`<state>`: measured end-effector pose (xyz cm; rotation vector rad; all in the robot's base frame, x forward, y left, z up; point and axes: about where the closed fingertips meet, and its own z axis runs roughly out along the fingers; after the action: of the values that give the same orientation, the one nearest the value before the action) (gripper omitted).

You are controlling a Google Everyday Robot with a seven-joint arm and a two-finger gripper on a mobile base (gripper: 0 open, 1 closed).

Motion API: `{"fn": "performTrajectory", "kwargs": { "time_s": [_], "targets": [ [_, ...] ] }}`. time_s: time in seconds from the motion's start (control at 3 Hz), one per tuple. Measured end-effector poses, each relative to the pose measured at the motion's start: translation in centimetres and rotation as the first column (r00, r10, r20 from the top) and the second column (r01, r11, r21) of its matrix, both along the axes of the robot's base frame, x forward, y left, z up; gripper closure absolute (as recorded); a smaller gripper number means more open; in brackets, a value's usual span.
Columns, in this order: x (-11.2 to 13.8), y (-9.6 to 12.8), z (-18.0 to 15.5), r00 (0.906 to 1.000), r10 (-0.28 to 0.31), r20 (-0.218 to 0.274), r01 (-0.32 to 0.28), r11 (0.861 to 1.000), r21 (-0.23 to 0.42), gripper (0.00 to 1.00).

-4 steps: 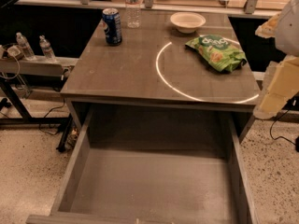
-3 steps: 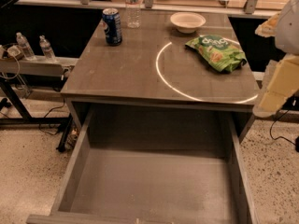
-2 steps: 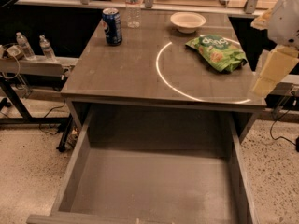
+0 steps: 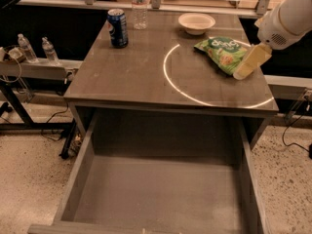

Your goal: Place green rice chip bag into top drawer

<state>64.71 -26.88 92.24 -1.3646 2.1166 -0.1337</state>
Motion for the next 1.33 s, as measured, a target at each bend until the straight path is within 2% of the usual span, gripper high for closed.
{"fn": "performTrajectory", "kwargs": {
  "time_s": [0.33, 0.67, 1.0, 1.33],
  "targets": [
    [5.4, -0.7, -3.2, 0.9969, -0.066, 0.042, 0.063, 0.995, 0.078, 0.00],
    [8.5, -1.0, -5.3, 0.9905, -0.132, 0.037, 0.128, 0.986, 0.108, 0.17],
    [9.3, -0.7, -6.4, 0.9870, -0.160, -0.001, 0.159, 0.978, 0.131, 0.41],
    [7.9, -0.2, -7.4, 0.9871, -0.148, -0.061, 0.155, 0.979, 0.132, 0.63]
  ]
}}
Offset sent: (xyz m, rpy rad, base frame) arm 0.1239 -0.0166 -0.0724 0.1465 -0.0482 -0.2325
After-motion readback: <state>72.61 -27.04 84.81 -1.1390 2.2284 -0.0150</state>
